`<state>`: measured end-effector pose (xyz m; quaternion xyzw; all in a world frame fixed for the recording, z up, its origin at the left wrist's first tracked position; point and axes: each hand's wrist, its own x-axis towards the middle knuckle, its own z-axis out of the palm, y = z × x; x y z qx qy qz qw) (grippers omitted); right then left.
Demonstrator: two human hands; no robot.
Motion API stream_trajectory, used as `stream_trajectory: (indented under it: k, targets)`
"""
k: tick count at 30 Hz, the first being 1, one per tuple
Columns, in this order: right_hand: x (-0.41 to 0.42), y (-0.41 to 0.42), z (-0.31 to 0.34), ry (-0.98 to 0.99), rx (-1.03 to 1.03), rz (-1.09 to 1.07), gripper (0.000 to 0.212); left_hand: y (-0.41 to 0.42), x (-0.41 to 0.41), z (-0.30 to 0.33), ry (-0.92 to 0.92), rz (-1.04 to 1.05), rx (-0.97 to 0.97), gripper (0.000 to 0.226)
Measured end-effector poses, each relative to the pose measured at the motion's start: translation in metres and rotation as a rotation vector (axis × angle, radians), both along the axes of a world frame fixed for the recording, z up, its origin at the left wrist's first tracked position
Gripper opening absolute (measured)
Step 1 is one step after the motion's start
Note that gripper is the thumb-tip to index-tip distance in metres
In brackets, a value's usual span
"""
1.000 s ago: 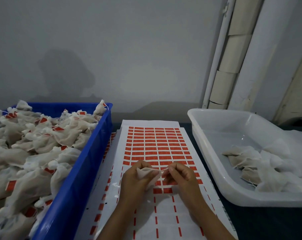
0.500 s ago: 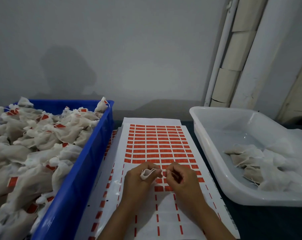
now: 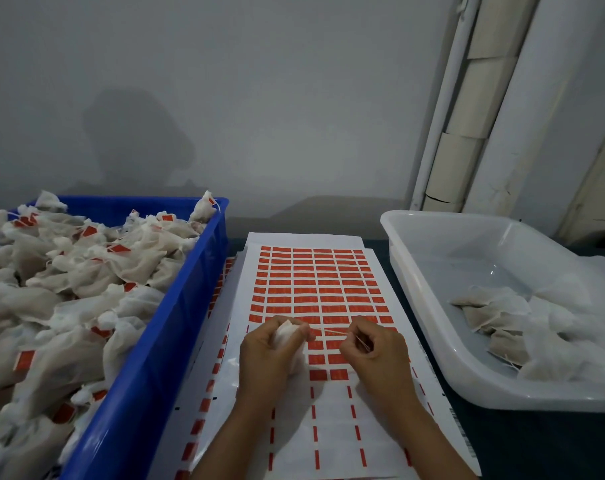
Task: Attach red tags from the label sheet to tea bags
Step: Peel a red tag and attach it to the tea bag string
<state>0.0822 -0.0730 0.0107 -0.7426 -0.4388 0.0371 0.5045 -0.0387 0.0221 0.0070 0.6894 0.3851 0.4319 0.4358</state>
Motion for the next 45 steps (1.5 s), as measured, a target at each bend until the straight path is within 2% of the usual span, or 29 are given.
stream_trajectory:
  k: [5,9,22,25,28,34,39,42,45]
  targets:
    - [0.007,0.001,0.002,0.062,-0.006,-0.036,0.01,0.001,0.0,-0.001,-0.044,0.017,-0.051,0.009]
    - [0.006,0.0,-0.002,0.123,-0.037,-0.009,0.009,0.003,-0.001,-0.002,-0.009,-0.001,-0.037,0.011]
    - [0.005,0.001,-0.003,0.096,-0.116,-0.024,0.007,-0.001,0.0,0.0,-0.041,-0.051,-0.081,0.008]
    - [0.003,0.001,-0.004,0.113,-0.143,-0.024,0.013,0.0,0.0,0.001,-0.04,-0.05,-0.078,0.009]
    - [-0.001,0.0,-0.001,0.183,-0.042,-0.029,0.028,0.0,0.001,0.0,-0.047,-0.066,-0.088,0.009]
    - [-0.008,0.002,0.007,0.013,0.082,-0.022,0.021,-0.001,0.003,-0.001,-0.01,-0.085,-0.07,0.01]
    - [-0.011,0.001,-0.002,0.012,-0.09,0.127,0.033,-0.005,0.004,0.001,-0.013,-0.119,-0.069,0.009]
    - [-0.014,0.002,-0.007,-0.047,-0.165,0.177,0.021,-0.007,0.004,0.003,-0.035,-0.142,-0.085,0.007]
    - [-0.013,0.002,-0.006,0.002,-0.123,0.163,0.021,-0.009,0.004,0.003,-0.038,-0.158,-0.093,0.007]
